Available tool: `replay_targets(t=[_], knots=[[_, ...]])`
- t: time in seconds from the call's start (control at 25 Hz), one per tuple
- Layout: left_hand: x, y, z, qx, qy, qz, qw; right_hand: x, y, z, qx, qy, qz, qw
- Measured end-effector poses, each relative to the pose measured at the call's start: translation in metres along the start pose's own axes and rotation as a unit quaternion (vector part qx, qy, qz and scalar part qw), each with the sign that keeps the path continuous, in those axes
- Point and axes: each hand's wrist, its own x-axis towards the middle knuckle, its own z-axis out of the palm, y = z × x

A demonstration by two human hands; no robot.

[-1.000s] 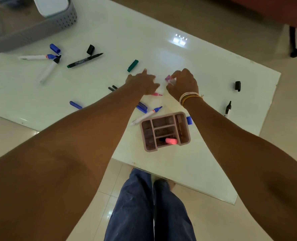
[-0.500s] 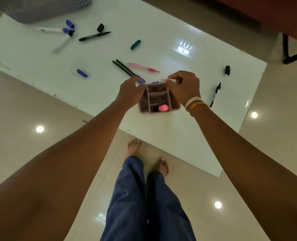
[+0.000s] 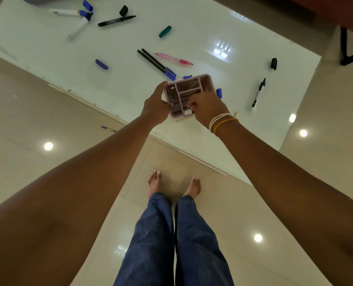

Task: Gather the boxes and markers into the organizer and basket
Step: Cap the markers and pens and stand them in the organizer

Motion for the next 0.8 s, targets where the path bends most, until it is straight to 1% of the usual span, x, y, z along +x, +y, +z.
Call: replay_targets(t=[0.08,0.16,0.24,0.32,0.36,0.48,0.56,0.64,0.72,0.8], knots=[[0.000,-0.002,0.001,0.002,0.001,-0.002,1.000,-0.003,0.001,0.004,-0.023,0.028,0.009,0.999],[-0.001,-0.003,0.002,-0.019,-0.012,-0.016,1.000,-0.005,0.004,0.005,-0.002,0.077,0.030,0.997],[-0.003,-0.003,0.004,-0.087,-0.031,-0.043,0.995,-0.008,0.010,0.005,0.064,0.125,0.074,0.987],[-0.004,-0.002,0.007,-0.173,-0.033,-0.079,0.981,-0.011,0.018,0.008,0.126,0.171,0.124,0.969],[-0.005,-0.002,0.009,-0.199,-0.031,-0.088,0.975,-0.012,0.022,0.009,0.147,0.188,0.147,0.960],[-0.009,-0.005,0.018,-0.218,-0.036,-0.083,0.972,-0.010,0.028,0.013,0.213,0.203,0.197,0.935],[-0.016,-0.004,0.026,-0.227,-0.033,-0.097,0.968,-0.009,0.030,0.015,0.253,0.209,0.215,0.920],[-0.020,-0.004,0.033,-0.213,-0.026,-0.121,0.969,-0.007,0.034,0.013,0.280,0.213,0.233,0.906],[-0.019,-0.005,0.034,-0.138,-0.026,-0.131,0.981,-0.006,0.040,0.009,0.298,0.204,0.260,0.895],[-0.015,-0.005,0.032,-0.056,-0.009,-0.132,0.990,-0.002,0.047,0.002,0.312,0.186,0.277,0.889]])
